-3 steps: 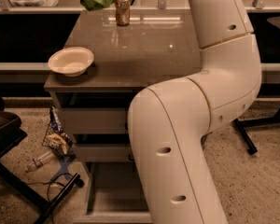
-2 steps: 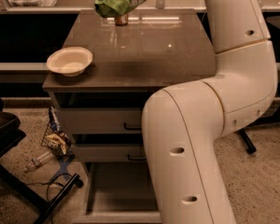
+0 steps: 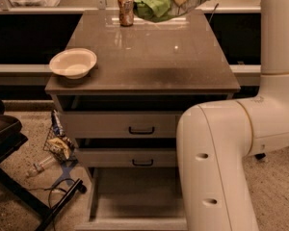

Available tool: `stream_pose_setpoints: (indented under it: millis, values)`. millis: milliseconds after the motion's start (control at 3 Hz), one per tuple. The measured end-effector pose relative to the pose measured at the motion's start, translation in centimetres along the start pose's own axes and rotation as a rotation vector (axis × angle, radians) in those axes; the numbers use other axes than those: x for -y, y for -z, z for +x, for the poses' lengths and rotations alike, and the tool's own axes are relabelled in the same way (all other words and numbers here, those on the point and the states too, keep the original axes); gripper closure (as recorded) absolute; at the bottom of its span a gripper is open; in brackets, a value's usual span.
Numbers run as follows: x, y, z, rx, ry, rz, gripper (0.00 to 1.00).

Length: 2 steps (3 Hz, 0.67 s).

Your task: Place green rice chip bag into bottom drawer

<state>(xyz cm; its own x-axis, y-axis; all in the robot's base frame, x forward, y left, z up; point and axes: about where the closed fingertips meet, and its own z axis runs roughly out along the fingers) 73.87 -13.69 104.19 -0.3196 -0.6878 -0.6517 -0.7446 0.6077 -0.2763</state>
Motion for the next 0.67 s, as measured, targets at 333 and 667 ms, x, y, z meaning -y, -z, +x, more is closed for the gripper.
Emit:
stream_pose_setpoints:
  millis: [333, 667]
  values:
    - [0.3, -1.7, 6.7, -0.008, -0.191, -0.025, 1.00]
    - [-0.4, -3.7, 8.4, 0.034, -0.281, -0.051, 1.00]
